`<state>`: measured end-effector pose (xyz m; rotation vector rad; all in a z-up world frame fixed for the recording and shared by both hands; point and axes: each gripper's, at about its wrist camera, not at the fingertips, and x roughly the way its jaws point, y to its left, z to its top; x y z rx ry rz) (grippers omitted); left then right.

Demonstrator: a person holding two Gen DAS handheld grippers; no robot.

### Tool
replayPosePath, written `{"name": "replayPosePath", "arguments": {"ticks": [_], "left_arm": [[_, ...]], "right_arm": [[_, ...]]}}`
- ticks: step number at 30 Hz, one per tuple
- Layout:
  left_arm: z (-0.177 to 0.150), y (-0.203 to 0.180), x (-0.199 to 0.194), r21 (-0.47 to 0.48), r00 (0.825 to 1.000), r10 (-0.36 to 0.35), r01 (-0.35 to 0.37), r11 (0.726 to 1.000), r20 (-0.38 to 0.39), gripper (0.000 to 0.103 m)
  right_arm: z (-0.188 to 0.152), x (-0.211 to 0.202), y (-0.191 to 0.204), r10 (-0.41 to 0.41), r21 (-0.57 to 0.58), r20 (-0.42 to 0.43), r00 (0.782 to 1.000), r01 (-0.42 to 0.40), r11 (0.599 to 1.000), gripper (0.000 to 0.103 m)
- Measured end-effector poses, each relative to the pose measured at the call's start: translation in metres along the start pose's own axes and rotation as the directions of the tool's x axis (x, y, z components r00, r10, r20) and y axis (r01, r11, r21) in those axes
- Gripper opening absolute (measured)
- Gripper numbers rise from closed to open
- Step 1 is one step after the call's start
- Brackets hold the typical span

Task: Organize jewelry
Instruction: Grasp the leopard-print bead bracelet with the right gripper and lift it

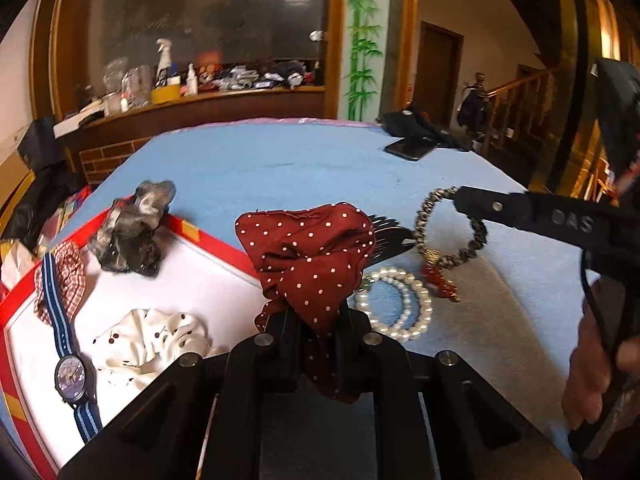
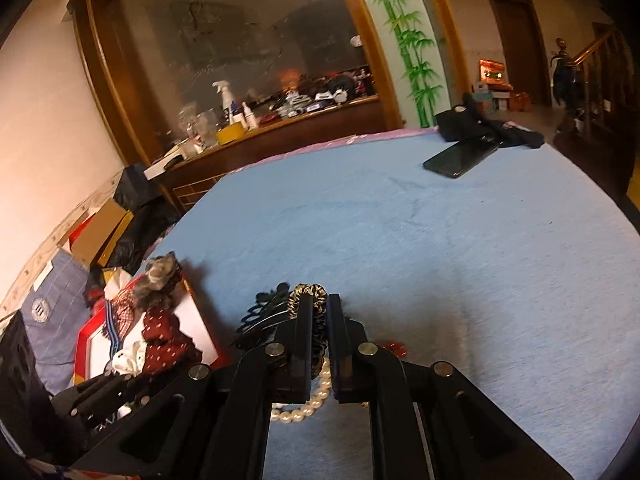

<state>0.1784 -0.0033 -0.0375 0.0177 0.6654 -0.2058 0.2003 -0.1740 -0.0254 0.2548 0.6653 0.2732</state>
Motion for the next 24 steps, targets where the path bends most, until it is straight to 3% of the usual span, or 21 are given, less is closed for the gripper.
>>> {"name": "replayPosePath", "arguments": {"ticks": [11, 21, 24], "left_arm": [[0.001, 0.010, 0.003, -0.006, 0.996, 0.088, -0.088, 0.996, 0.004, 0.012], [-0.002, 0.024, -0.007, -0.036, 0.983, 0.181, -0.181, 0.983, 0.009, 0.012], [-0.007, 0.032, -0.016, -0.045, 0.976, 0.216, -0.215, 0.975, 0.008, 0.012]], "right_arm": [[-0.003, -0.007, 0.015, 0.147, -0.011, 0.000, 0.989, -0.147, 0.989, 0.007], [-0.015, -0.008, 0.043, 0.223, -0.093, -0.031, 0.974, -0.225, 0.970, 0.007], [-0.022, -0.010, 0.062, 0.197, -0.176, -0.026, 0.980, -0.199, 0.964, 0.007]]}}
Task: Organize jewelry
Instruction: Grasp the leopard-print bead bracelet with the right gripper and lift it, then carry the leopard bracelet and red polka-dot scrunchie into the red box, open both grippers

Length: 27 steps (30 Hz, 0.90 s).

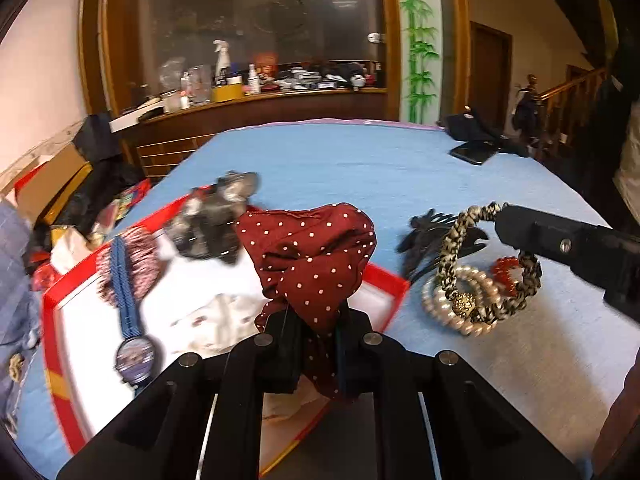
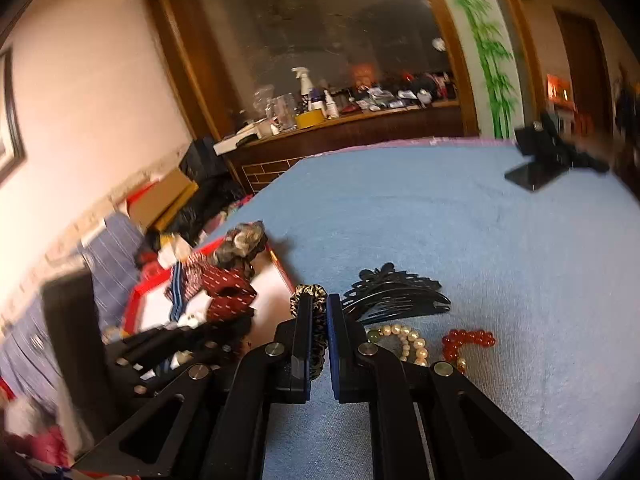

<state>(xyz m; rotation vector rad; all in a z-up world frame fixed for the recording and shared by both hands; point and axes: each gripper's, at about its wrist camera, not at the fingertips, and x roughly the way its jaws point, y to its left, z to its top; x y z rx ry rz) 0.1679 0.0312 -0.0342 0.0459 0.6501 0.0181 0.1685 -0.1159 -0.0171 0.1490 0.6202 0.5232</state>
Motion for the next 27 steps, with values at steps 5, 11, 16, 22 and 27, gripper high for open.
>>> {"name": "replayPosePath", "arguments": {"ticks": [5, 11, 16, 22, 27], "left_arm": [[-0.007, 0.020, -0.013, -0.010, 0.999, 0.045, -0.045, 0.999, 0.007, 0.012], [-0.014, 0.046, -0.026, -0.032, 0.996, 0.090, -0.089, 0.995, 0.016, 0.012], [-0.020, 0.074, -0.030, -0.077, 0.994, 0.112, -0.111, 0.991, 0.007, 0.012], [-0.025, 0.105, -0.029, -0.141, 0.993, 0.114, -0.114, 0.983, -0.011, 0.012], [-0.027, 0.125, -0.028, -0.182, 0.993, 0.114, -0.115, 0.977, -0.019, 0.012]], "right_arm": [[-0.006, 0.004, 0.025, 0.044, -0.049, -0.016, 0.999, -0.045, 0.998, 0.008], [-0.012, 0.010, 0.048, 0.074, -0.046, -0.045, 0.996, -0.076, 0.996, 0.008], [-0.016, 0.016, 0.075, 0.093, -0.084, -0.057, 0.994, -0.098, 0.992, 0.008], [-0.016, 0.027, 0.100, 0.117, -0.105, -0.077, 0.990, -0.125, 0.987, 0.008], [-0.012, 0.035, 0.115, 0.136, -0.107, -0.075, 0.988, -0.144, 0.984, 0.008]]}}
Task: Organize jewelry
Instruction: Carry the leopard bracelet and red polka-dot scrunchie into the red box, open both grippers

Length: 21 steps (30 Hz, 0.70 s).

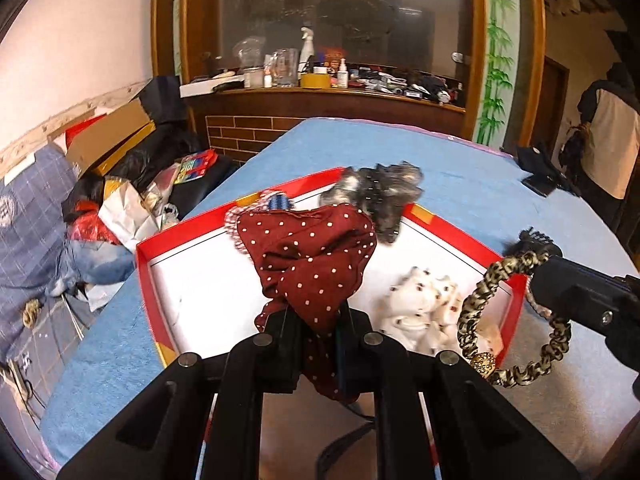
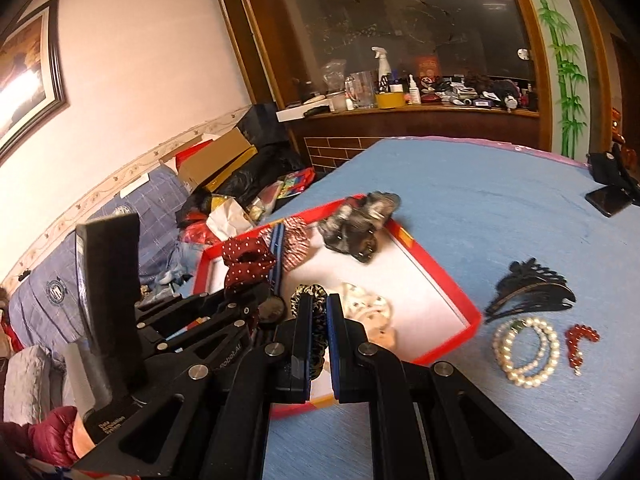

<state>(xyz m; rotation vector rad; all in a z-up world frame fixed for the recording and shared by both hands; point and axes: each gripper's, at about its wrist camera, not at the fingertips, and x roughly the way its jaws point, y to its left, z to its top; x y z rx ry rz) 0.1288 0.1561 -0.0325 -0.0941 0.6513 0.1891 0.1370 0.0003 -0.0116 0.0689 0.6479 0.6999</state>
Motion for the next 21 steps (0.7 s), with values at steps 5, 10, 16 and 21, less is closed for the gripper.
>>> {"name": "replayPosePath", "arguments": {"ticks": [5, 10, 16, 21], "left_arm": [[0.002, 0.018, 0.007, -0.044, 1.000, -0.003, 0.002, 0.999, -0.021, 0.012], [0.004, 0.031, 0.014, -0.075, 0.999, -0.004, 0.001, 0.997, -0.039, 0.012], [0.008, 0.047, 0.024, -0.117, 0.998, -0.013, 0.005, 0.993, -0.063, 0.012], [0.009, 0.058, 0.033, -0.148, 0.996, -0.019, 0.006, 0.989, -0.085, 0.012]], "right_arm": [[0.008, 0.011, 0.007, 0.002, 0.006, 0.004, 1.000, -0.002, 1.000, 0.008], [0.012, 0.023, 0.008, 0.003, 0.029, -0.003, 1.000, -0.003, 1.000, 0.008], [0.016, 0.033, 0.009, -0.002, 0.041, -0.008, 1.000, 0.002, 0.999, 0.008], [0.020, 0.045, 0.012, -0.004, 0.049, -0.020, 1.000, 0.005, 0.999, 0.008]]}}
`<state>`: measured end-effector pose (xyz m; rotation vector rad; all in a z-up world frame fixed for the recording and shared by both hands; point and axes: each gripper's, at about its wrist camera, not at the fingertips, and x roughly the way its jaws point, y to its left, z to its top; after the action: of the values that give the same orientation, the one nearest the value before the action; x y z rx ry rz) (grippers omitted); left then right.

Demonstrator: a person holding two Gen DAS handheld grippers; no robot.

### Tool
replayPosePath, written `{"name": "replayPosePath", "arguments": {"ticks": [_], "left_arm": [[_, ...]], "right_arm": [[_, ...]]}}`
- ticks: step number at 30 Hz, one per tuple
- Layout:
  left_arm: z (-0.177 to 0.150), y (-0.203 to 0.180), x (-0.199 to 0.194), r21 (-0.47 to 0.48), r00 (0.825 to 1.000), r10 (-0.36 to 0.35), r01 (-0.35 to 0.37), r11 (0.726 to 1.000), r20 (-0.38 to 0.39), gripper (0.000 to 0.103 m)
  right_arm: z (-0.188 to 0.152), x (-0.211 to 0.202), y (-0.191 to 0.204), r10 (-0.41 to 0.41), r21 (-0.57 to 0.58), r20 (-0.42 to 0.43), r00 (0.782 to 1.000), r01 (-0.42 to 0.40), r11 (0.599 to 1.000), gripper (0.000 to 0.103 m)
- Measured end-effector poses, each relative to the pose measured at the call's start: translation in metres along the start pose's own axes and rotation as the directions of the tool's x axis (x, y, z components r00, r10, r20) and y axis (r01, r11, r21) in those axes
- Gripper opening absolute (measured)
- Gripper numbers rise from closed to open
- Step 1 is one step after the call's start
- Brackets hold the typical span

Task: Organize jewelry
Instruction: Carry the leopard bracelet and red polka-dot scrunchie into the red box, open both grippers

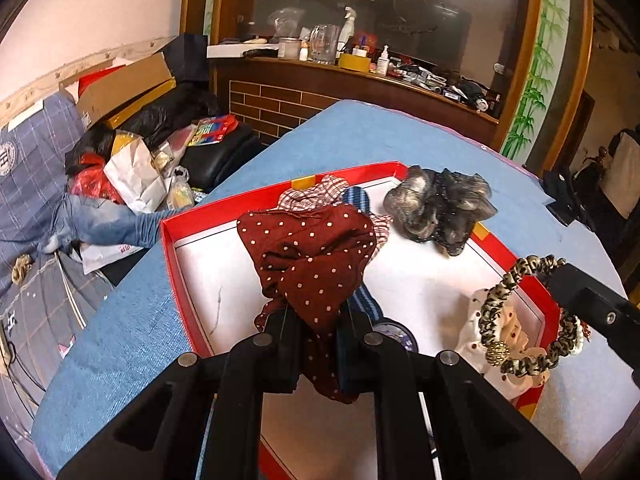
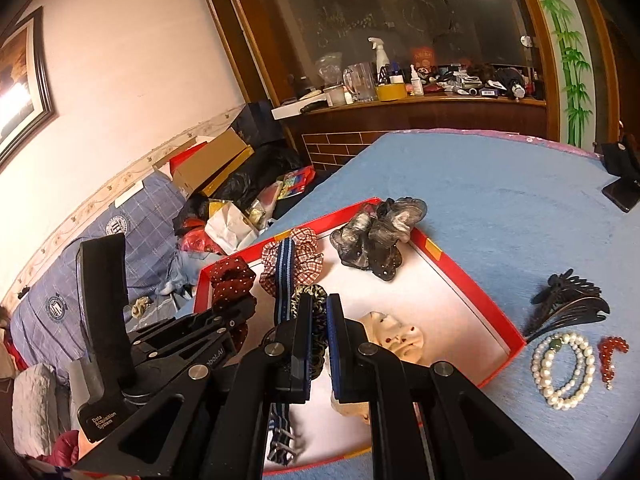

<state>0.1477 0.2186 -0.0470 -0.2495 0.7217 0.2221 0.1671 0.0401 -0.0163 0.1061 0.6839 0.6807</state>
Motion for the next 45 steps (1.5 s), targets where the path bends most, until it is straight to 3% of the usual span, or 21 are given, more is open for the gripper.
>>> {"name": "replayPosePath", "arguments": {"ticks": [8, 41, 45], "left_arm": [[0.001, 0.010, 0.014, -0.048, 0.998, -0.008, 0.005, 0.999, -0.061, 0.012], [0.000, 0.009, 0.016, -0.013, 0.998, 0.045, -0.045, 0.999, -0.047, 0.013], [0.001, 0.008, 0.014, -0.007, 0.998, 0.053, -0.053, 0.999, -0.039, 0.018]], "right_arm": [[-0.001, 0.029, 0.004, -0.010, 0.008, -0.050, 0.999, 0.011, 1.000, 0.008], [-0.016, 0.057, -0.008, -0.072, 0.012, -0.131, 0.989, 0.074, 0.997, 0.009], [-0.016, 0.057, -0.008, -0.071, 0.016, -0.132, 0.989, 0.074, 0.997, 0.009]]}}
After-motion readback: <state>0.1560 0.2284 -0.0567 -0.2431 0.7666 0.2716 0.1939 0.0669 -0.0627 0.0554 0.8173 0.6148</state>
